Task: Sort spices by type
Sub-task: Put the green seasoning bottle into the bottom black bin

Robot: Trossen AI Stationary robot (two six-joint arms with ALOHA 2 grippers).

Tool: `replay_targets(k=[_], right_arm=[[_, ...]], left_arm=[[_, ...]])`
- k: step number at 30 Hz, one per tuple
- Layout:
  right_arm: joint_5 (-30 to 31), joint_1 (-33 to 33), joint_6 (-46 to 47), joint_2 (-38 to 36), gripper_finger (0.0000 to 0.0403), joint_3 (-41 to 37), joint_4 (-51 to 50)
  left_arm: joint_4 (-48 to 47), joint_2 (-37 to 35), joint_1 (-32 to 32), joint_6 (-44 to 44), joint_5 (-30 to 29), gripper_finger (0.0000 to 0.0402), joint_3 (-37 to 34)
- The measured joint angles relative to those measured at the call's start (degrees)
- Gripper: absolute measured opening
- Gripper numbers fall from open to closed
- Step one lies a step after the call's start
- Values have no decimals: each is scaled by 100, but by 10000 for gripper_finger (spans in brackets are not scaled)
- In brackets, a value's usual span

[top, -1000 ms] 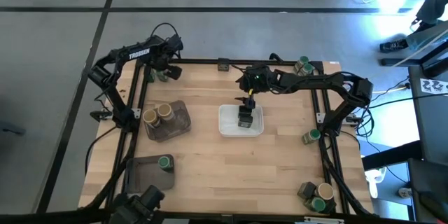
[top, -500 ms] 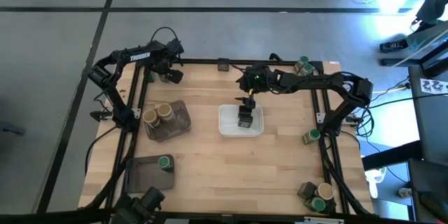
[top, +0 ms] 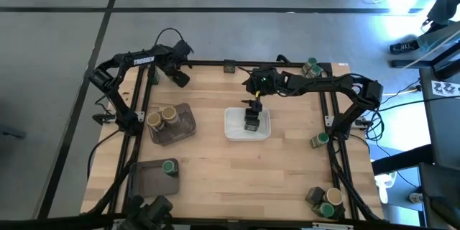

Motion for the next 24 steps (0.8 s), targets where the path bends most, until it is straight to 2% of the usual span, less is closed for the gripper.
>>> replay_targets(k=[7,15,19,24], right_arm=[[-16,0,325,0,386,0,0],[-102,1,472,0,386,0,4],[-101,0,518,0,386,0,4],[-192,0,687,0,386,0,5]], left_arm=[[-661,-1145,-986,55,-25,195,327],[-1026,-2509,-2874,-487,-32,195,503],[-1388,-2890,-3929,-1213,47,195,503],[-1185,-3105,-5426,-2509,783,196,507]])
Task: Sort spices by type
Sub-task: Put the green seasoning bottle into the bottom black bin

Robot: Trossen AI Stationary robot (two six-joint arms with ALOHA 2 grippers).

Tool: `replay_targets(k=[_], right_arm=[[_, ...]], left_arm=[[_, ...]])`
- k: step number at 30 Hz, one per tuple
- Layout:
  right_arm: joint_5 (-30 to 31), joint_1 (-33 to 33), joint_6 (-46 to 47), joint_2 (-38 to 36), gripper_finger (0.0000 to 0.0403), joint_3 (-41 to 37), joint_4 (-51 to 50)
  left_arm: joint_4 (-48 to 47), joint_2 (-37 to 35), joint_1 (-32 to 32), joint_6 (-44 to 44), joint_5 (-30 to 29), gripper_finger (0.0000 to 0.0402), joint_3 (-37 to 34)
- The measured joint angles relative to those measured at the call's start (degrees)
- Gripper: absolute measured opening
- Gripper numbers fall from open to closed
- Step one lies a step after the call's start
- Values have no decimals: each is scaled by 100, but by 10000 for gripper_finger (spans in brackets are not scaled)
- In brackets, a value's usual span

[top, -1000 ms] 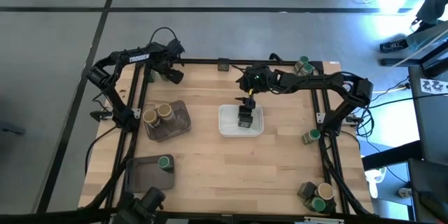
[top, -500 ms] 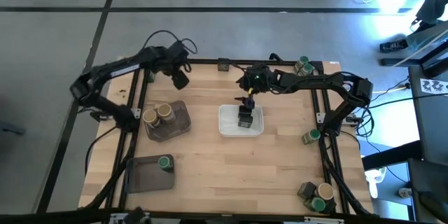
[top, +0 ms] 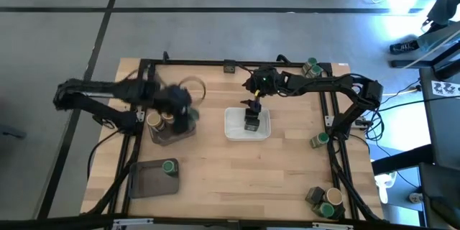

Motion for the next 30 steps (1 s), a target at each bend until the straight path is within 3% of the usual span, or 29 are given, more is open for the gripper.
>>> replay_targets(k=[8,15,25,30], right_arm=[[-103,0,235,0,386,0,3],[-103,-4,253,0,386,0,0],[-101,-2,219,0,386,0,-2],[-101,-2,105,0,386,0,10]], left_arm=[[-606,-1,-2112,-2390,291,196,-2],[-679,9,-3464,-4477,443,199,-2],[-812,43,-4570,-6310,303,197,-634],[-671,43,-4772,-6719,661,197,-969]])
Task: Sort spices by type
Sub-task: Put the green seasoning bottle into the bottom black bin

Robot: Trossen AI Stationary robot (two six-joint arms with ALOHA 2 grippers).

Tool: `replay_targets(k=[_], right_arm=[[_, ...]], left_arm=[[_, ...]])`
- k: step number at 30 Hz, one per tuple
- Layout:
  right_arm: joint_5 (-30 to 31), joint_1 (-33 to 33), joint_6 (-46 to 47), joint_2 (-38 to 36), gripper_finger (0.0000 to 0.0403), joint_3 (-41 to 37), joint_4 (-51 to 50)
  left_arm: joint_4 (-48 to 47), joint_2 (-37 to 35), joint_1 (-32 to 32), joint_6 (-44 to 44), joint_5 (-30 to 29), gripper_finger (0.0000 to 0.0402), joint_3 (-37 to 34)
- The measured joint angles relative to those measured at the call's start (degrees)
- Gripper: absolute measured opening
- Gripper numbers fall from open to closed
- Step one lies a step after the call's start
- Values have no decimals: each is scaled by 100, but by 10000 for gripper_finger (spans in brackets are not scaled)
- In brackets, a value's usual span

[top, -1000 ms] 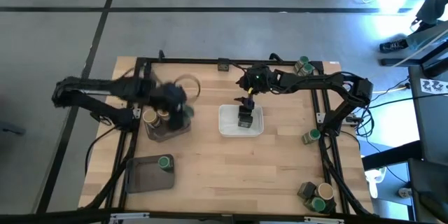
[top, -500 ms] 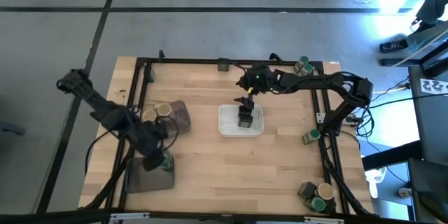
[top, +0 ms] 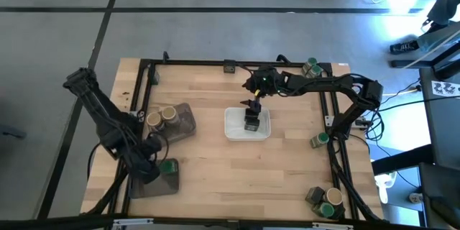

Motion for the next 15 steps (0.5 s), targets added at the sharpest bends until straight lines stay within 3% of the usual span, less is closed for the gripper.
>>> replay_targets(k=[15], right_arm=[[0,2,-1,0,386,0,-10]], left_arm=[[181,2,-389,-304,367,196,-710]])
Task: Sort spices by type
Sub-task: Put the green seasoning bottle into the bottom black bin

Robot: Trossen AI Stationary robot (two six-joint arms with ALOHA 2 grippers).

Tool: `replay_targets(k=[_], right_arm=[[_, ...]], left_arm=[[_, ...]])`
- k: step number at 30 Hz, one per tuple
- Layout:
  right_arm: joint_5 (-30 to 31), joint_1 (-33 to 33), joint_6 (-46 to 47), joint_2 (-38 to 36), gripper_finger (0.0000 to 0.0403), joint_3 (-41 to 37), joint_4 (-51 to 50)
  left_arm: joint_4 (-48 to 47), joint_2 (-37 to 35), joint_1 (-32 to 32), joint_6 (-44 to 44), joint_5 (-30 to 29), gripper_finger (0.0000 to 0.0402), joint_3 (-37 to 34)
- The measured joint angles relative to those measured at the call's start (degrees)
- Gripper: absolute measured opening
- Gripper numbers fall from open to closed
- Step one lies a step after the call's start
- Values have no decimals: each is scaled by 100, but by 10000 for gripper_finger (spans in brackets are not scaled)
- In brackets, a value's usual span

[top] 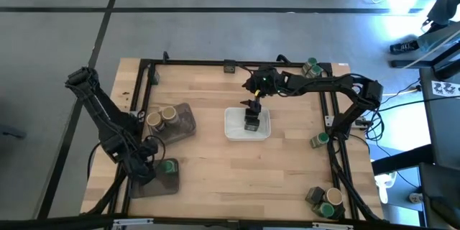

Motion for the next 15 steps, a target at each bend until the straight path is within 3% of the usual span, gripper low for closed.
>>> replay_targets(k=[15], right_arm=[[-2,2,9,379,386,0,244]], left_arm=[[918,928,-348,-97,71,196,-255]])
